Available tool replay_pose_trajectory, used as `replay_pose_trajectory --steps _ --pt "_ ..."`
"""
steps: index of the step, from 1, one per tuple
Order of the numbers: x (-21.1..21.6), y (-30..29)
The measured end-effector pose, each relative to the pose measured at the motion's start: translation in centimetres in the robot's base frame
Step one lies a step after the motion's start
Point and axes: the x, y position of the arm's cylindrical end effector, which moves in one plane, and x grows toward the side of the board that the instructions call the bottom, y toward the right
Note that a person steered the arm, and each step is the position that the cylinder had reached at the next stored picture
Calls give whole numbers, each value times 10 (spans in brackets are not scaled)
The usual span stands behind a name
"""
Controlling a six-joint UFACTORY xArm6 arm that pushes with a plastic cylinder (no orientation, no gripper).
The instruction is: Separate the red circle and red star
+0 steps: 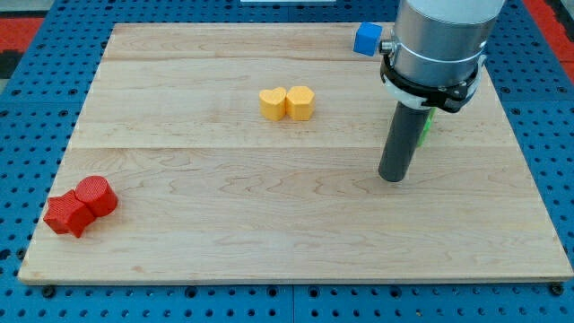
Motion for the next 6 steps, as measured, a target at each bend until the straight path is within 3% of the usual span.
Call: replay_pose_trajectory --steps 4,6 --pt "2 1" --pt "-2 -26"
